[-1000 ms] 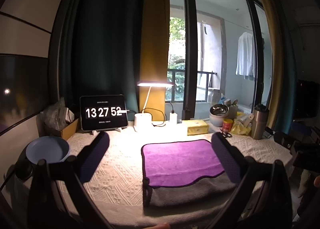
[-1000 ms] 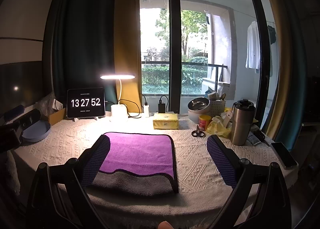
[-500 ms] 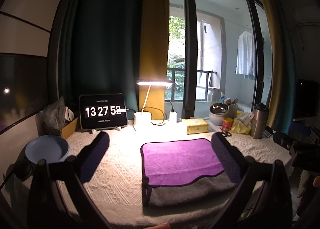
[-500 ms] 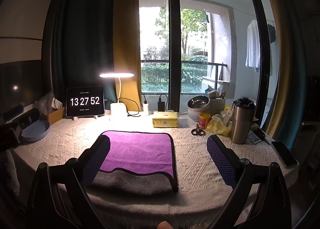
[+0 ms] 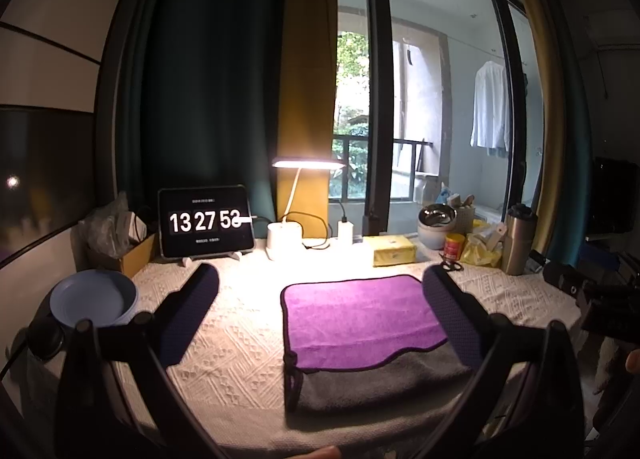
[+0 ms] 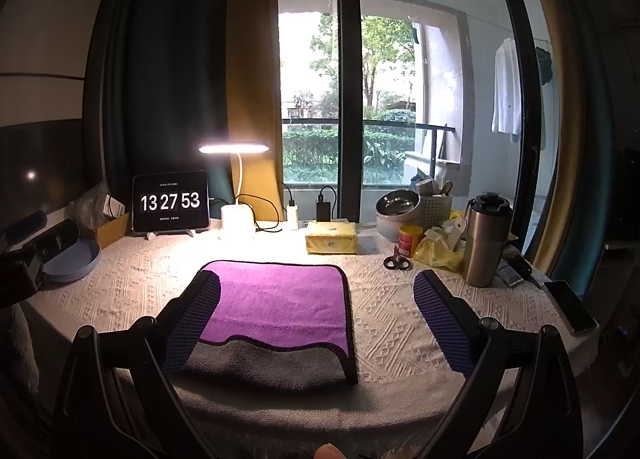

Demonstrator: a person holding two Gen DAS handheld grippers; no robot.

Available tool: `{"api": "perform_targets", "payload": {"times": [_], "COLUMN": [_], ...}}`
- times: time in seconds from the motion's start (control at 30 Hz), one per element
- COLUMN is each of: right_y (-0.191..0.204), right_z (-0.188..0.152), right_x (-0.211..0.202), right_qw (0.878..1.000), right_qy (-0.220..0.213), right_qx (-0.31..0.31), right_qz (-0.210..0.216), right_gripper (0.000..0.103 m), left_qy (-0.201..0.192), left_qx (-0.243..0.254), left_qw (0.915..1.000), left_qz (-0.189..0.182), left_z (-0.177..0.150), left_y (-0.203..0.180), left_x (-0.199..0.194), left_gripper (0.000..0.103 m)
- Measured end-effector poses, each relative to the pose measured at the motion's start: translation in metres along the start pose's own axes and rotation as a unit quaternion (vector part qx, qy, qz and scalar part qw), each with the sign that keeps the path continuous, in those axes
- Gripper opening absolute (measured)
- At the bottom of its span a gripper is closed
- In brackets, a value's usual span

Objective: Fold towel

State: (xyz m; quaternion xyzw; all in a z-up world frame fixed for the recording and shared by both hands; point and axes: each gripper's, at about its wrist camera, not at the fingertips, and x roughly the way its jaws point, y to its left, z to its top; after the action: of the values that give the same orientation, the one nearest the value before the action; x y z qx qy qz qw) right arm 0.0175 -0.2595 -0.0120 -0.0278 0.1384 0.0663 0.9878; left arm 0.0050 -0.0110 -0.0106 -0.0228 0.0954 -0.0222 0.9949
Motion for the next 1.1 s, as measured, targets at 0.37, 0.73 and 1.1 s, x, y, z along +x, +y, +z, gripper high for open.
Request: {"api": "perform_targets", "payload": {"times": [0.37,0.73,1.1], "right_y": [0.002,0.002,-0.001], "right_z": [-0.002,-0.002,-0.017], "right_x": [0.002,0.002,0.022], "right_qw": [1.0,1.0,0.999], "right_qy": [0.002,0.003,0.032], "right_qx": [-0.002,-0.002,-0.004], "right_qz": [0.0,0.0,-0.002], "right_gripper": [0.099,0.099,0.099], "left_qy": [0.0,0.001,0.048], "left_qx": [0.0,0.0,0.0], "left_qw": [1.0,1.0,0.9988], "left_qz": [0.0,-0.001,-0.005], "left_z": [-0.001,-0.003,-0.023], "left_y": [0.0,0.0,-0.001], "left_x": [-0.001,-0.002,0.021], "left_gripper": [0.103,0.103,0.103]}}
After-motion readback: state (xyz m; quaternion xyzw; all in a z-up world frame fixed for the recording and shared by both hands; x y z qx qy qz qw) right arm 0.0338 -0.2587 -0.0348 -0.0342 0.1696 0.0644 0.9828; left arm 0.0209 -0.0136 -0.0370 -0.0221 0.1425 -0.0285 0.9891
